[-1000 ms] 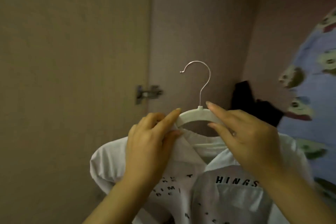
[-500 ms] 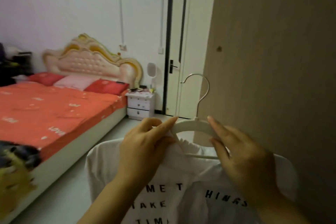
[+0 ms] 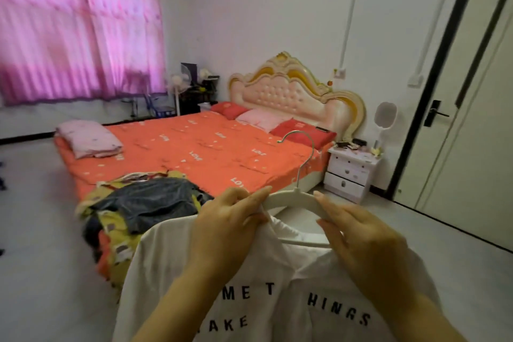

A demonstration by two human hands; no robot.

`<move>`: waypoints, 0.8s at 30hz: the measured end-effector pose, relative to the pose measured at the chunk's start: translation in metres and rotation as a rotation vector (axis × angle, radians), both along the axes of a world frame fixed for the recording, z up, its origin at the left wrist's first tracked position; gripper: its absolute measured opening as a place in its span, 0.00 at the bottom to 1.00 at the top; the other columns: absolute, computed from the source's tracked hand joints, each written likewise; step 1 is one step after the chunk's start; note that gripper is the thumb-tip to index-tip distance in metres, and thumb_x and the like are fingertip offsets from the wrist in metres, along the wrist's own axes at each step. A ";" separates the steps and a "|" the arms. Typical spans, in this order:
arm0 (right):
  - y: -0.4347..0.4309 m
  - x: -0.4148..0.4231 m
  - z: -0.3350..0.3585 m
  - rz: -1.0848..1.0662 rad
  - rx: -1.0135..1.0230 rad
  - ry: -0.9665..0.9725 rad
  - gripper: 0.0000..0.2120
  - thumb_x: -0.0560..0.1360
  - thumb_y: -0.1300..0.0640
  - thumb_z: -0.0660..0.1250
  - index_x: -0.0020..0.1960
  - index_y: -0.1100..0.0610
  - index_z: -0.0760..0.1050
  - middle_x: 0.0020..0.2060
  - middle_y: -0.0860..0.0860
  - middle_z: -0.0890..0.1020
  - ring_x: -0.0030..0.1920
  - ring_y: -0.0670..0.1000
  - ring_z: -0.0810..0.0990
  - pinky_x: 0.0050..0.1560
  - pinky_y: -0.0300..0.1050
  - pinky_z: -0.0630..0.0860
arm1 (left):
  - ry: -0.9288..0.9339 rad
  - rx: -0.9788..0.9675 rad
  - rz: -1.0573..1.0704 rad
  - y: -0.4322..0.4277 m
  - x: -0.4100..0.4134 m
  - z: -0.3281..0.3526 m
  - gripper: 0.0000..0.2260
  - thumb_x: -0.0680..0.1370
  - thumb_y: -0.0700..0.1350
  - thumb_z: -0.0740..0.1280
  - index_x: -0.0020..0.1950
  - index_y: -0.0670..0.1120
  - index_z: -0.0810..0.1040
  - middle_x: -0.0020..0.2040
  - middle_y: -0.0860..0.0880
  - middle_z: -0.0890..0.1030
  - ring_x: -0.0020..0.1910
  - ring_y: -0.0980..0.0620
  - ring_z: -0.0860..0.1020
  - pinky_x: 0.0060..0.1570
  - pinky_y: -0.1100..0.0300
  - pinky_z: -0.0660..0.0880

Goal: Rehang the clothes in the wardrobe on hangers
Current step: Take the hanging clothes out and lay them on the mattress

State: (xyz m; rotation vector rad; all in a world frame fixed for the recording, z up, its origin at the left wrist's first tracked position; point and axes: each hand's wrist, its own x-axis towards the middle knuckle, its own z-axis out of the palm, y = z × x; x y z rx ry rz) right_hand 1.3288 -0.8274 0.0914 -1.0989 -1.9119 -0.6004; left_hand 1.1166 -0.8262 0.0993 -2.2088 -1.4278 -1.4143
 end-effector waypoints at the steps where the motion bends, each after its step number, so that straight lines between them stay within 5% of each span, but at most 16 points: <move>1: 0.016 -0.015 -0.003 0.028 -0.012 0.002 0.18 0.72 0.55 0.72 0.61 0.55 0.78 0.39 0.50 0.84 0.31 0.50 0.80 0.28 0.41 0.77 | 0.011 0.001 0.033 0.010 -0.015 -0.003 0.18 0.67 0.42 0.69 0.56 0.49 0.82 0.41 0.48 0.81 0.34 0.46 0.79 0.33 0.52 0.78; 7: 0.112 -0.091 -0.024 0.182 -0.017 0.003 0.18 0.69 0.56 0.74 0.59 0.54 0.80 0.38 0.49 0.84 0.29 0.50 0.80 0.26 0.40 0.76 | 0.026 0.009 0.221 0.069 -0.087 -0.029 0.17 0.67 0.41 0.69 0.55 0.48 0.82 0.41 0.49 0.80 0.33 0.47 0.79 0.30 0.52 0.77; 11: 0.182 -0.133 -0.042 0.292 -0.008 -0.003 0.16 0.72 0.52 0.65 0.58 0.52 0.80 0.37 0.47 0.84 0.29 0.48 0.80 0.27 0.36 0.74 | -0.009 0.002 0.327 0.114 -0.123 -0.050 0.17 0.68 0.42 0.70 0.56 0.46 0.82 0.41 0.49 0.80 0.34 0.47 0.78 0.31 0.50 0.77; 17: 0.291 -0.185 -0.059 0.438 -0.070 0.037 0.19 0.67 0.58 0.76 0.56 0.51 0.81 0.37 0.48 0.83 0.30 0.51 0.80 0.23 0.41 0.75 | -0.042 -0.051 0.472 0.191 -0.158 -0.065 0.16 0.69 0.42 0.69 0.57 0.46 0.81 0.41 0.49 0.80 0.36 0.49 0.77 0.31 0.50 0.77; 24: 0.398 -0.240 -0.065 0.558 -0.118 -0.002 0.18 0.66 0.57 0.72 0.57 0.51 0.81 0.37 0.48 0.84 0.29 0.50 0.80 0.24 0.38 0.71 | -0.052 -0.074 0.613 0.275 -0.202 -0.071 0.15 0.69 0.44 0.70 0.56 0.46 0.82 0.42 0.50 0.80 0.37 0.50 0.78 0.31 0.53 0.77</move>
